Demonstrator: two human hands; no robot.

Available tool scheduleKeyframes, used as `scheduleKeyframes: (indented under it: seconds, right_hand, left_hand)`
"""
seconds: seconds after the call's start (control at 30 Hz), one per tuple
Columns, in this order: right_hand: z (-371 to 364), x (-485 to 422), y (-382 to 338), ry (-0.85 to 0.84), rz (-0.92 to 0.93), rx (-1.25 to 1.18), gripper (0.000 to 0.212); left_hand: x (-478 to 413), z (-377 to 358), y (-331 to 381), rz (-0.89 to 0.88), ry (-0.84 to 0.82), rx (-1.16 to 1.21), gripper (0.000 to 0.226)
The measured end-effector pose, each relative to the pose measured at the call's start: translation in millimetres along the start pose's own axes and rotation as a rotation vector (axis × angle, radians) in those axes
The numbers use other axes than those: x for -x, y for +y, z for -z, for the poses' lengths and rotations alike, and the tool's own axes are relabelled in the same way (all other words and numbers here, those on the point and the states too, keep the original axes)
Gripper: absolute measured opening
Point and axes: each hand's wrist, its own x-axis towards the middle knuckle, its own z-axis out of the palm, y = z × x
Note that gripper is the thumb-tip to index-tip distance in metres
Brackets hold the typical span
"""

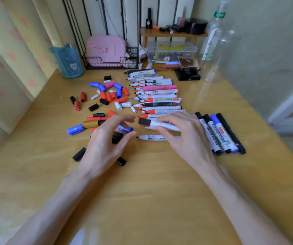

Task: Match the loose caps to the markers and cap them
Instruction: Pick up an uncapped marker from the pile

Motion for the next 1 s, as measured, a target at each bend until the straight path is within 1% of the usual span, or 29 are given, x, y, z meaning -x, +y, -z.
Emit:
scheduleKeyframes:
  seconds: [0.1,0.17,0.27,0.37,0.5,0.63,0.77,0.83,0.9,1.0]
  right_hand:
    - [19,-7,19,0.080,-0.151,0.110,0.015]
    - [34,-10,32,0.111,-0.317,0.198,0.012]
    - [53,-9,51,0.059,-0.570,0.280,0.014]
    - [62,-5,63,0.002,-0.672,0.322,0.016]
    - [65,-4,70,-0.045,-0.740,0.338,0.017]
    - [63,-5,70,-0.067,-0.741,0.332,0.016]
    - [62,-6,66,-0.045,-0.684,0.316,0.014]
    - [58,-7,62,-0.022,-0.591,0.254,0.011]
    - [49,-8,58,-0.031,-0.447,0.188,0.008]
    - [32,-4,50,-0.142,-0.260,0.168,0.007]
  left_hand:
    - [-6,-2,8,-0.018,-0.032,-0.023,0.033]
    - [-10,-7,13,-0.027,-0.061,-0.033,0.032]
    - [-13,-18,17,-0.037,-0.089,-0.042,0.027]
    - [-13,-24,18,-0.046,-0.114,-0.057,0.026]
    - [-12,-21,19,-0.049,-0.104,-0.066,0.022]
    - [-11,-16,15,-0.028,-0.089,-0.073,0.021]
    - [-8,-6,8,0.000,-0.066,-0.070,0.019]
    - [-6,3,2,0.020,-0.041,-0.074,0.018]
    - [-5,15,-4,0.051,-0.009,-0.072,0.018]
    - [-3,33,-13,0.071,-0.005,-0.083,0.020]
